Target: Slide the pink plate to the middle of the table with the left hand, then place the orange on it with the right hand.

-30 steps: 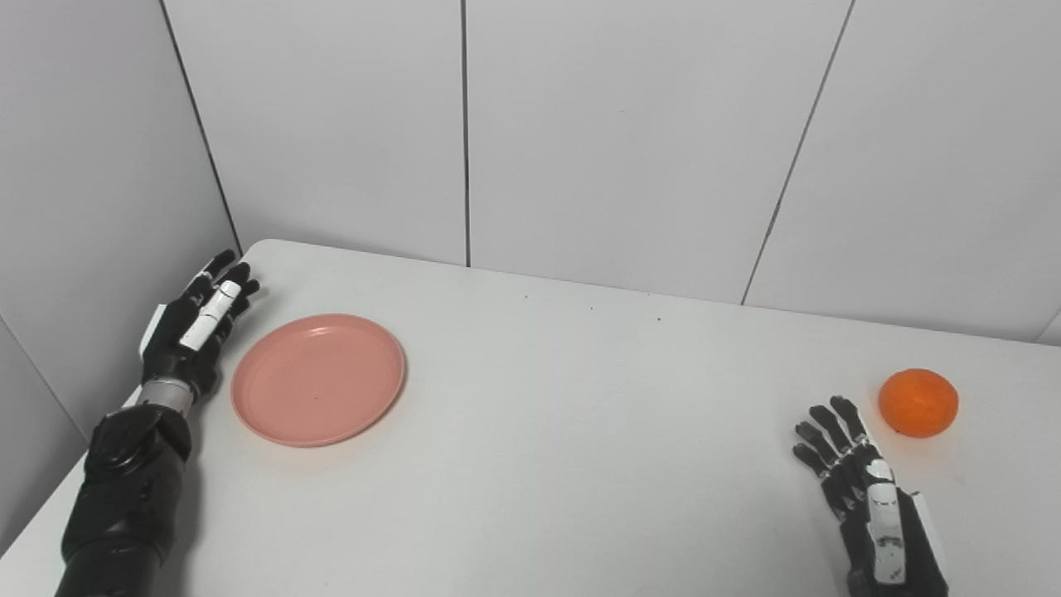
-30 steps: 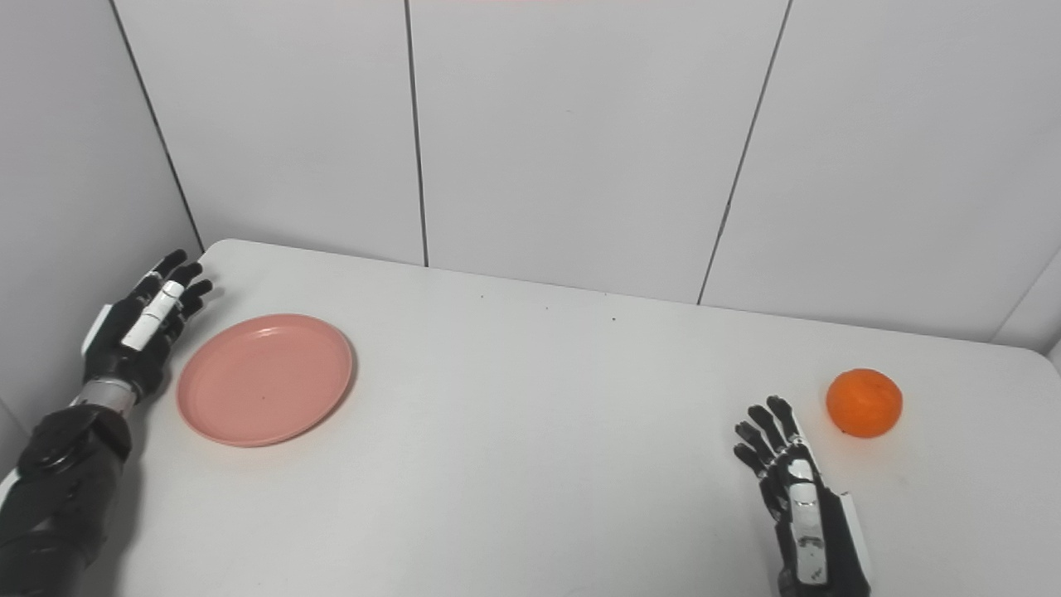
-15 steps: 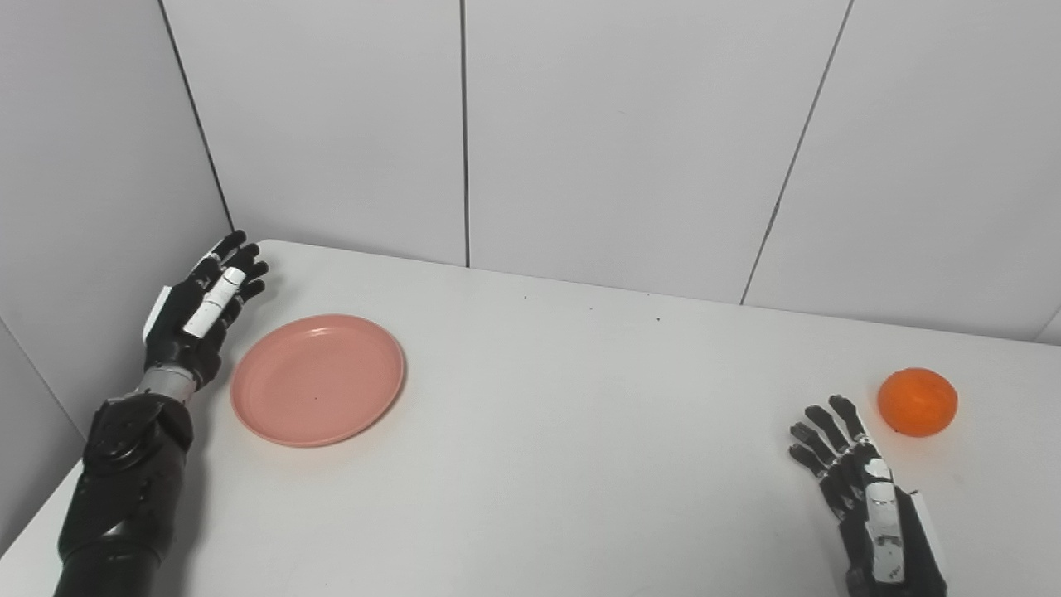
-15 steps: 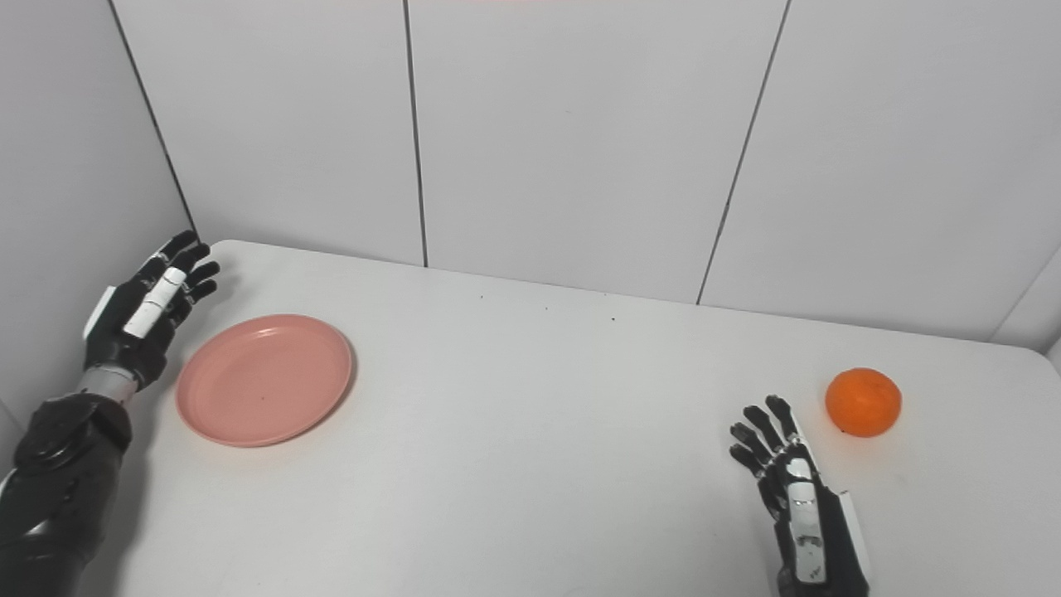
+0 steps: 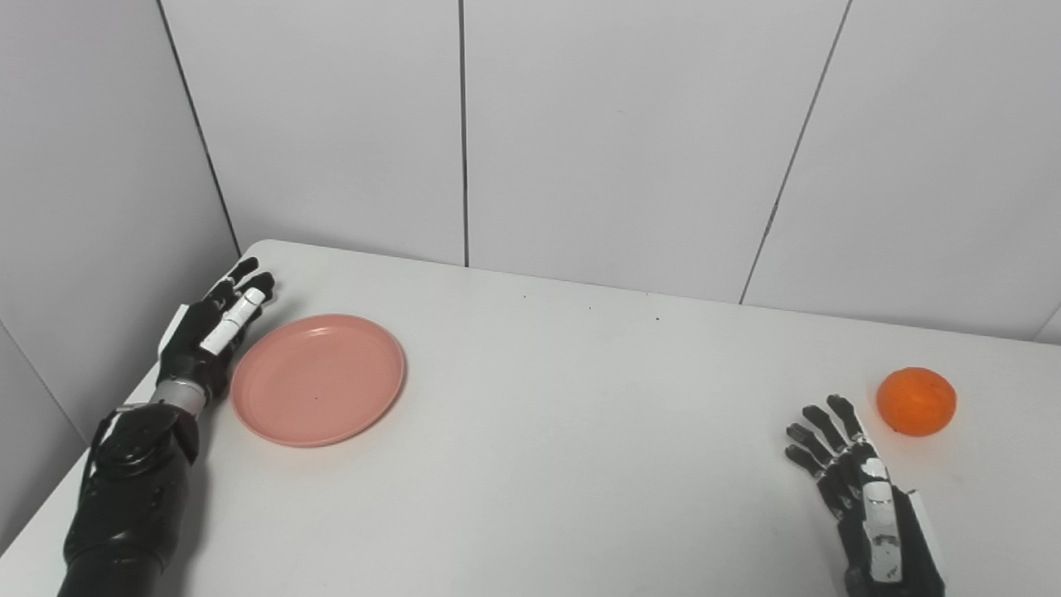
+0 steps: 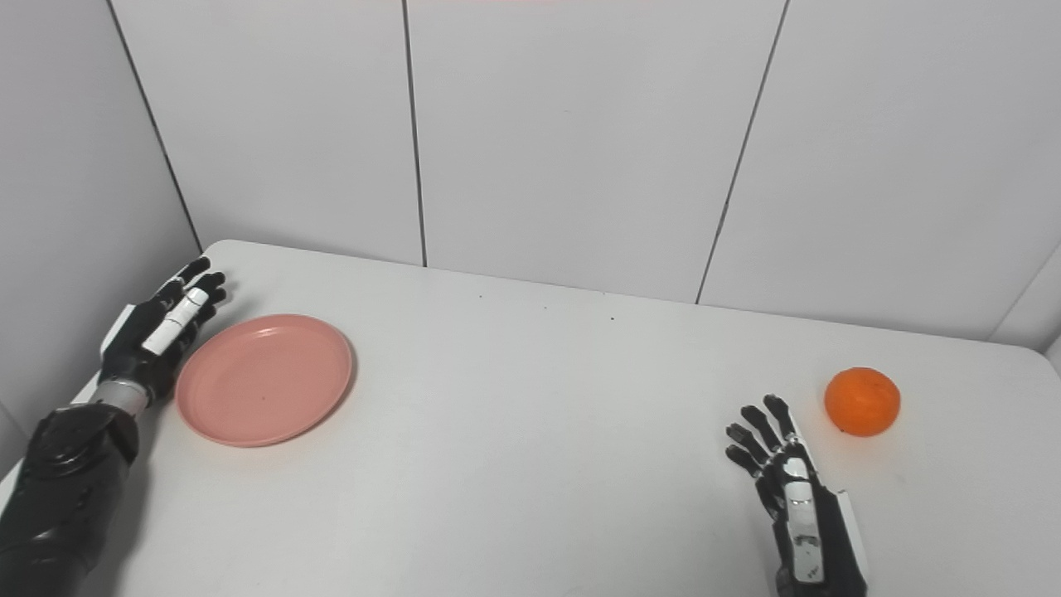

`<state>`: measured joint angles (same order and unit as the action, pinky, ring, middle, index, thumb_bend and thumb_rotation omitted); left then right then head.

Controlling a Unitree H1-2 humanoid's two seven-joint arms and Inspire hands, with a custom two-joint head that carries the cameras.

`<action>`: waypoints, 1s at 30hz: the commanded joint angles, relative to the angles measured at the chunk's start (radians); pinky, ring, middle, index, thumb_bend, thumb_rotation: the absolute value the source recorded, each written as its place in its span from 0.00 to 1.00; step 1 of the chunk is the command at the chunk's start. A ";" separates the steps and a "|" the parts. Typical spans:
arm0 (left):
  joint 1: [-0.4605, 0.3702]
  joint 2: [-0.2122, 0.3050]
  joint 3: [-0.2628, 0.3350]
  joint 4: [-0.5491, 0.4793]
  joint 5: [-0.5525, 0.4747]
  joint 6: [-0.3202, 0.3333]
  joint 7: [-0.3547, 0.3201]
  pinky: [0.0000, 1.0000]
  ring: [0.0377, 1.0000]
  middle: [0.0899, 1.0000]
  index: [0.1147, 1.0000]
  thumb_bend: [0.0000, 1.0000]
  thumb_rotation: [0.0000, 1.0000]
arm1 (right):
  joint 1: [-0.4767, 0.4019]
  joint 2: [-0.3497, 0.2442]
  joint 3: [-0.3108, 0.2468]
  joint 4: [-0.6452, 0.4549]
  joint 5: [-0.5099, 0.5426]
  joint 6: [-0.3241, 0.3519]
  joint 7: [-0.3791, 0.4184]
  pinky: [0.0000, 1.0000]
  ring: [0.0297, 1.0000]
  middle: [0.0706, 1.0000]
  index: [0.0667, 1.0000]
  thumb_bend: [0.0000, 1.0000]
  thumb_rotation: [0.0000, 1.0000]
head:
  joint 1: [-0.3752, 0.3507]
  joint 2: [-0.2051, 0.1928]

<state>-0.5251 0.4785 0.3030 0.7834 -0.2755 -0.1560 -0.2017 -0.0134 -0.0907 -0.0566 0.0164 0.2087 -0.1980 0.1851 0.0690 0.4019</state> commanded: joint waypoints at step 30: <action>-0.055 0.011 0.003 0.015 -0.054 0.071 -0.035 0.99 0.89 0.88 0.87 0.90 0.52 | 0.070 0.047 0.029 0.063 0.004 -0.018 0.005 0.80 0.83 0.88 0.94 0.70 1.00 | -0.011 0.008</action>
<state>-0.5575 0.4882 0.3225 0.8387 -0.3304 -0.1163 -0.2143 -0.0104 -0.0883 -0.0511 0.0115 0.2012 -0.1980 0.1848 0.0568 0.4096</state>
